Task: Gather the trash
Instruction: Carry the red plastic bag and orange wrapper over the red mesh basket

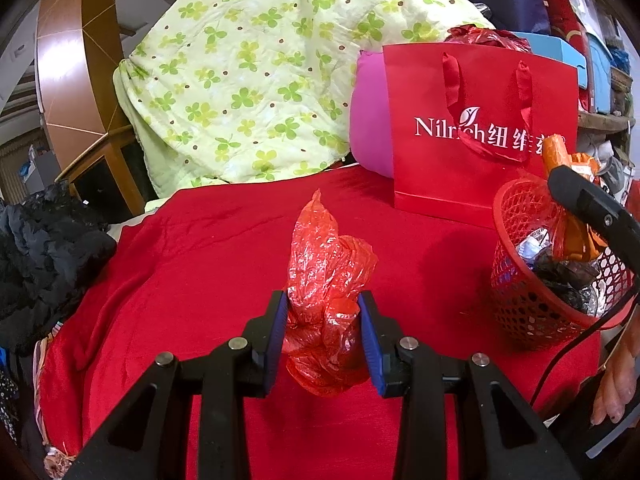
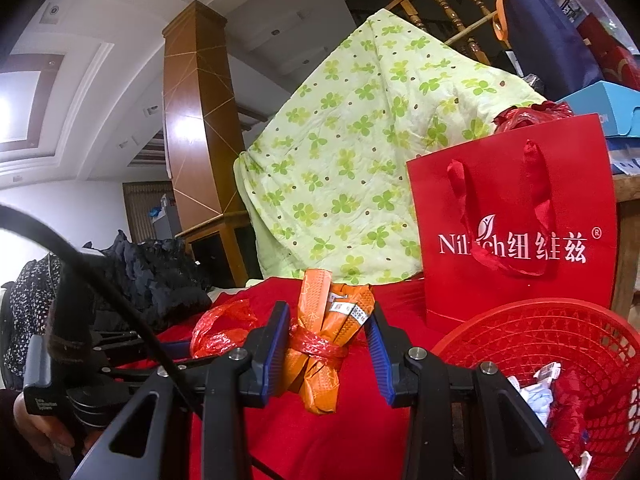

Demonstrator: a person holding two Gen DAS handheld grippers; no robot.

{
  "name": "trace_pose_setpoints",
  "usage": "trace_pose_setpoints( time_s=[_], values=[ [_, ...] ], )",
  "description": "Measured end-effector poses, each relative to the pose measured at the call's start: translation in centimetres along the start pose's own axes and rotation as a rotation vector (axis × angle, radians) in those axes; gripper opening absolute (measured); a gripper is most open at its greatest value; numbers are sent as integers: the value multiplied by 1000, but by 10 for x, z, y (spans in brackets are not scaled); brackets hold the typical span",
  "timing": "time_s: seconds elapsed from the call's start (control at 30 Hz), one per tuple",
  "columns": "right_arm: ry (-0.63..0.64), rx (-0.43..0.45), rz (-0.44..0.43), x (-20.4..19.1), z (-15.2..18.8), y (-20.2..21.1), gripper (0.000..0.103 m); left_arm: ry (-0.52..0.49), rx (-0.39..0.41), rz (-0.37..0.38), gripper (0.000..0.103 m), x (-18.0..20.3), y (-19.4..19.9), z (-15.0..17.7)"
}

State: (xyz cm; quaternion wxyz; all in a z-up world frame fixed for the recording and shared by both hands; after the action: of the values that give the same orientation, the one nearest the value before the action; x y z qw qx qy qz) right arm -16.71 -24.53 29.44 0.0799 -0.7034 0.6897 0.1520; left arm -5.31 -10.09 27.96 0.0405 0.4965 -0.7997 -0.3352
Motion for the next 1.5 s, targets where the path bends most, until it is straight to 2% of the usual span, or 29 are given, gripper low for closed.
trace_pose_setpoints(
  time_s=[1.5],
  values=[
    [-123, 68, 62, 37, -14, 30, 42, -89, 21, 81, 37, 40, -1, -11]
  ],
)
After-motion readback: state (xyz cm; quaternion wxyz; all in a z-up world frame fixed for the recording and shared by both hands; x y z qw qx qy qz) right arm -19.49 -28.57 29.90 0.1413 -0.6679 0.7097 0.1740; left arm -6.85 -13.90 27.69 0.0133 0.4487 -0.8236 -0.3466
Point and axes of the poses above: each gripper's, at about its wrist camera, not at the fingertips, and y roughly against the way its jaws point, x to its right, z to its underside, the point moved 3 cm from there along -y, roughly the way its jaws point, and after that the axes turned 4 degrees about -y, right-handed, at the moved point
